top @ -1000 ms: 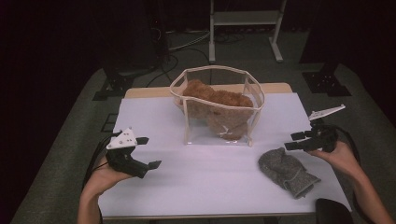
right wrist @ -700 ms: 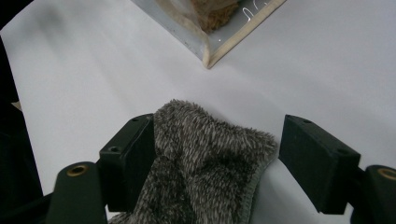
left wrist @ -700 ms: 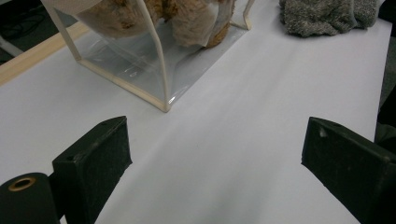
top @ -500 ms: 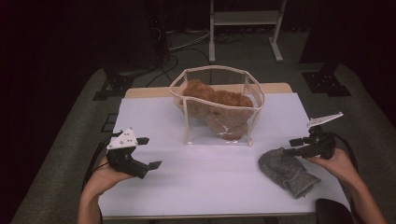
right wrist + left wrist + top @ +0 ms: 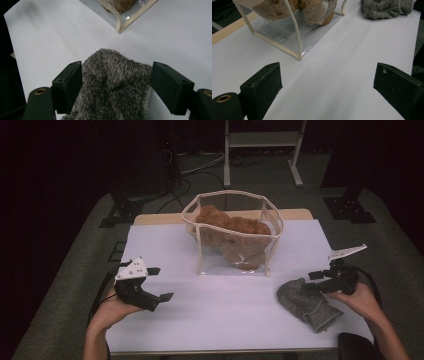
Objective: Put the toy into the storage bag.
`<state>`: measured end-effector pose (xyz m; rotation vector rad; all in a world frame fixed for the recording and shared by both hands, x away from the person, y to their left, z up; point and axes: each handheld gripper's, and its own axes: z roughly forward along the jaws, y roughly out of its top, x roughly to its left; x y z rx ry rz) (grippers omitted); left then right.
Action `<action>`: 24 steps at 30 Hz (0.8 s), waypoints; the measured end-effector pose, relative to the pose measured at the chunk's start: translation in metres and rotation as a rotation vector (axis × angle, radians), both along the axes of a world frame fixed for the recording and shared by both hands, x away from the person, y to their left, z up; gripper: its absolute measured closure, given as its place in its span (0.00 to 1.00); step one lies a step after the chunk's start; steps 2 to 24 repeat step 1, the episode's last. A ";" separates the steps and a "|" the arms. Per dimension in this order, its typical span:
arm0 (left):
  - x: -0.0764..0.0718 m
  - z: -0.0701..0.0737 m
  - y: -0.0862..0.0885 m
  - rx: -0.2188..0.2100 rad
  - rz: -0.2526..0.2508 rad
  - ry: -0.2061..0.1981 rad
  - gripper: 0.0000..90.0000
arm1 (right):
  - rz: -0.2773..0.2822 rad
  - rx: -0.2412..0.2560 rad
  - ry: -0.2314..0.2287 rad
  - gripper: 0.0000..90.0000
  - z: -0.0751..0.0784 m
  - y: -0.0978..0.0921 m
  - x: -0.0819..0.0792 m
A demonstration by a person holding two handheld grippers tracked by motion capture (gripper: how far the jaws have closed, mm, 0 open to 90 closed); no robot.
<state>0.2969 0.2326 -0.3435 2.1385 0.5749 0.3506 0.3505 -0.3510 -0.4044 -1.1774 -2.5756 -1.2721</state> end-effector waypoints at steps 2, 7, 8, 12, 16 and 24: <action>0.000 0.000 0.000 0.000 0.000 0.000 0.08 | 0.000 0.000 0.000 0.27 0.000 0.000 0.000; 0.000 0.000 0.000 0.000 0.000 0.000 0.08 | 0.000 0.000 0.000 0.27 0.000 0.000 0.000; 0.000 0.000 0.000 0.000 0.000 0.000 0.08 | 0.000 0.000 0.000 0.27 0.000 0.000 0.000; 0.000 0.000 0.000 0.000 0.000 0.000 0.08 | 0.000 0.000 0.000 0.27 0.000 0.000 0.000; 0.000 0.000 0.000 0.000 0.000 0.000 0.08 | 0.000 0.000 0.000 0.27 0.000 0.000 0.000; 0.000 0.000 0.000 0.000 0.000 0.000 0.08 | 0.000 0.000 0.000 0.27 0.000 0.000 0.000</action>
